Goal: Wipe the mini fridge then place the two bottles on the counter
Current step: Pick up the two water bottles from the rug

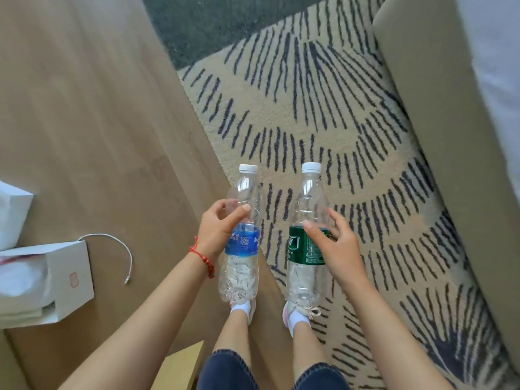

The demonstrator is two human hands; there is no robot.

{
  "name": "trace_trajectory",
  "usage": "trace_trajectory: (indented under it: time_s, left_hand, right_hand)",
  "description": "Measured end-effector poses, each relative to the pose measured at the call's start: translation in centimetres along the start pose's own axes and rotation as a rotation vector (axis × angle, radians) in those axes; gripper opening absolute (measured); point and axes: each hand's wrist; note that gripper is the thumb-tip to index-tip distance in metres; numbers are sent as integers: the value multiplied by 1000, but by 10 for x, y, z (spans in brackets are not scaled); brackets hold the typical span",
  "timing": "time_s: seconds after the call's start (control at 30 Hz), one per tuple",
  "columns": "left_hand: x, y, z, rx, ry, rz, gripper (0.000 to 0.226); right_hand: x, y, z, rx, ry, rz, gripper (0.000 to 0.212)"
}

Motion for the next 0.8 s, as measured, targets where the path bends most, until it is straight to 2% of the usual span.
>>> trace_trajectory:
  time_s: [0.4,0.6,0.67,0.73,0.8]
  left_hand:
    - [136,125,39,200,97,-82,60]
    - [192,167,84,352,154,-96,42]
    - [209,176,102,364,182,-100,49]
    - [225,182,118,394,224,-108,58]
    - [238,186,130,434,268,-98,59]
  right_hand:
    - [135,-151,43,48,-44,170,65]
    - [192,-203,24,123,-127,255,72]
    - [209,-220,12,125,-181,272,73]
    - [220,-236,0,125,-248,306,64]
    - [229,-249,-12,155,-297,315,68]
Point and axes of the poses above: each hand's wrist, its own x-axis away from the middle knuckle, its own z-axis out of the back of the hand, y = z × x
